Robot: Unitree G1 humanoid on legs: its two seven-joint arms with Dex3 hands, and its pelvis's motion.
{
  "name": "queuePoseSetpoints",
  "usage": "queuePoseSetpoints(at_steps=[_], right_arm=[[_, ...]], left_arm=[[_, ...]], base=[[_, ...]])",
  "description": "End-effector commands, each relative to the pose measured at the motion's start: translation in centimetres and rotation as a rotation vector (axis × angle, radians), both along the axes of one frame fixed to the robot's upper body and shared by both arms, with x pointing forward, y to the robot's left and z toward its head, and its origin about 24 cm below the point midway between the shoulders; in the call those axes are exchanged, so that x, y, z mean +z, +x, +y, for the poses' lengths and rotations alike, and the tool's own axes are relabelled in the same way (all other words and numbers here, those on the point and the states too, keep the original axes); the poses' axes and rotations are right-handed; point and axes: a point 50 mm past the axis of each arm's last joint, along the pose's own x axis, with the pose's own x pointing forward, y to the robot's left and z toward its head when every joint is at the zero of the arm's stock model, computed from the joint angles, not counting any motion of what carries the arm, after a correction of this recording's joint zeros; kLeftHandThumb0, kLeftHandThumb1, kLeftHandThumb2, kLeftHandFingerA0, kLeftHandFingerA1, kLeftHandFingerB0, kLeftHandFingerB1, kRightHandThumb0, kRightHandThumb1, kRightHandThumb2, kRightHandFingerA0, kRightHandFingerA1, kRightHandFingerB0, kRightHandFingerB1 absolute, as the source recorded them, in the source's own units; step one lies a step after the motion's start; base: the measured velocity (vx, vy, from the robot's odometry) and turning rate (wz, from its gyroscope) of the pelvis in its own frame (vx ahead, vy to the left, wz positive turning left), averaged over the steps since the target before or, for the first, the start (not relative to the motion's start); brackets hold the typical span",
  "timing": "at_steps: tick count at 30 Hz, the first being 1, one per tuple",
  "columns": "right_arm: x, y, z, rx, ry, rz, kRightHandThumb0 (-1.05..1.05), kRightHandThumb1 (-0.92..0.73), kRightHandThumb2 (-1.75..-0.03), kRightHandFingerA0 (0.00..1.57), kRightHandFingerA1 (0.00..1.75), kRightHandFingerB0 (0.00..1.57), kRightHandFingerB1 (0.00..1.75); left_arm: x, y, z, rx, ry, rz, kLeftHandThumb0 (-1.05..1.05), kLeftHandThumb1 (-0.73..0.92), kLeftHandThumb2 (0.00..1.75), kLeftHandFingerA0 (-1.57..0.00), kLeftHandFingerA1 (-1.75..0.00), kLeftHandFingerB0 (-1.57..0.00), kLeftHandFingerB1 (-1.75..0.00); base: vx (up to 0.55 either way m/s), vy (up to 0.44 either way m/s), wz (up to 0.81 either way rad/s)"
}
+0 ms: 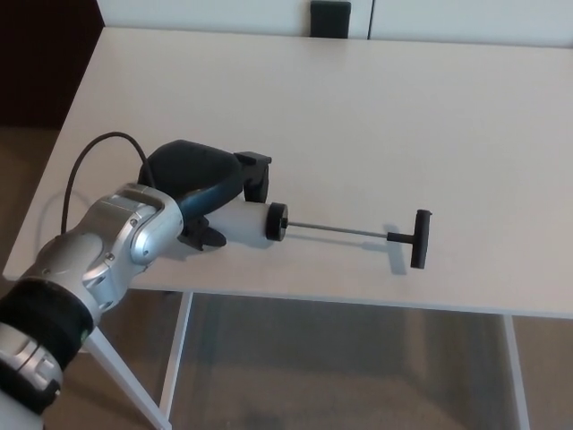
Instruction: The robot walks towards a desk on which an air pump is kept in the middle. It lifts it up and holds it with its left hand and uses its right hand to compress it by pushing its handle inwards.
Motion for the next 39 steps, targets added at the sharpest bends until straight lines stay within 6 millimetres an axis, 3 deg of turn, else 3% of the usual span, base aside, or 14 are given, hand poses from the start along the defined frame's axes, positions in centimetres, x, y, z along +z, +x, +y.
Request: queuePoseSetpoints(at_steps=[1,3,4,5,9,17,18,25,26,28,29,33,34,39], right_arm=[[16.5,4.2,5.3,0.196,0.239,-0.958,-0.88,-0.75,-1.11,0.00,0.12,0.00,0.13],[16.3,5.9,5.5,0.176,0.231,-0.940,-0.88,-0.75,-1.11,0.00,0.12,0.00,0.13],[16.0,8.0,5.7,0.141,0.242,-0.903,-0.93,-0.80,-1.14,0.00,0.09,0.00,0.06],[16.0,8.0,5.7,0.141,0.242,-0.903,-0.93,-0.80,-1.14,0.00,0.09,0.00,0.06],[14.8,13.2,6.3,0.064,0.285,-0.811,-0.87,-0.79,-1.15,0.00,0.14,0.00,0.12],[13.7,16.5,6.4,0.043,0.311,-0.747,-0.88,-0.84,-1.15,0.00,0.13,0.00,0.10],[13.6,17.1,6.6,0.040,0.320,-0.734,-0.87,-0.84,-1.15,0.00,0.15,0.00,0.12],[12.2,19.9,7.4,0.010,0.356,-0.625,-0.89,-0.86,-1.16,0.00,0.11,0.00,0.09],[11.7,20.6,7.6,0.004,0.374,-0.598,-0.87,-0.85,-1.16,0.00,0.12,0.00,0.10],[11.3,21.0,7.7,-0.001,0.386,-0.580,-0.87,-0.85,-1.16,0.00,0.12,0.00,0.10],[10.6,21.6,7.8,-0.013,0.404,-0.545,-0.87,-0.86,-1.16,0.00,0.11,0.00,0.10],[9.0,22.6,8.0,-0.047,0.428,-0.479,-0.87,-0.85,-1.15,0.00,0.12,0.00,0.10],[8.0,23.0,8.1,-0.067,0.445,-0.446,-0.84,-0.84,-1.16,0.00,0.15,0.00,0.13],[5.6,23.6,8.1,-0.100,0.515,-0.373,-0.82,-0.79,-1.16,0.00,0.17,0.00,0.15]], left_arm=[[3.9,1.9,3.4,0.066,-0.012,0.029,-0.10,0.79,0.58,-0.71,-1.70,-0.49,-1.52],[4.2,2.0,3.3,0.067,-0.014,0.027,-0.10,0.79,0.58,-0.71,-1.70,-0.49,-1.52],[4.5,2.1,3.3,0.064,-0.017,0.021,-0.13,0.76,0.67,-0.69,-1.52,-0.57,-1.33],[4.5,2.1,3.3,0.064,-0.017,0.021,-0.13,0.76,0.67,-0.69,-1.52,-0.57,-1.33],[5.8,2.3,3.3,0.051,-0.011,-0.006,-0.09,0.81,0.60,-0.70,-1.68,-0.48,-1.49],[7.5,2.7,3.2,0.045,-0.020,-0.027,-0.06,0.76,0.58,-0.65,-1.61,-0.52,-1.37],[8.0,2.8,3.3,0.040,-0.022,-0.041,-0.06,0.80,0.57,-0.68,-1.71,-0.48,-1.50],[9.6,3.3,2.7,0.029,-0.005,-0.062,-0.05,0.76,0.47,-0.58,-1.75,-0.43,-1.57],[9.7,3.4,2.5,0.034,-0.004,-0.062,-0.27,0.69,0.58,-0.70,-1.57,-0.66,-0.95],[9.7,3.5,2.4,0.036,-0.002,-0.062,-0.27,0.69,0.58,-0.70,-1.57,-0.66,-0.95],[9.9,3.6,2.2,0.044,0.000,-0.053,-0.16,0.70,0.61,-0.83,-0.99,-0.74,-0.44],[10.1,3.8,1.8,0.055,0.002,-0.039,-0.16,0.71,0.61,-0.88,-0.91,-0.71,-0.43],[10.2,3.8,1.7,0.056,-0.003,-0.037,-0.19,0.71,0.63,-0.77,-1.36,-0.80,-0.51],[10.3,3.9,1.4,0.059,-0.022,-0.028,-0.18,0.75,0.63,-0.83,-1.17,-0.76,-0.46]], base=[[0.00,0.000,0.00],[0.00,0.000,0.00],[0.00,0.000,0.00],[0.00,0.000,0.00],[0.00,0.000,0.00],[0.00,0.000,0.00],[0.00,0.000,0.00],[0.00,0.000,0.00],[0.00,0.000,0.00],[0.00,0.000,0.00],[0.00,0.000,0.00],[0.00,0.000,0.00],[0.00,0.000,0.00],[0.00,0.000,0.00]])
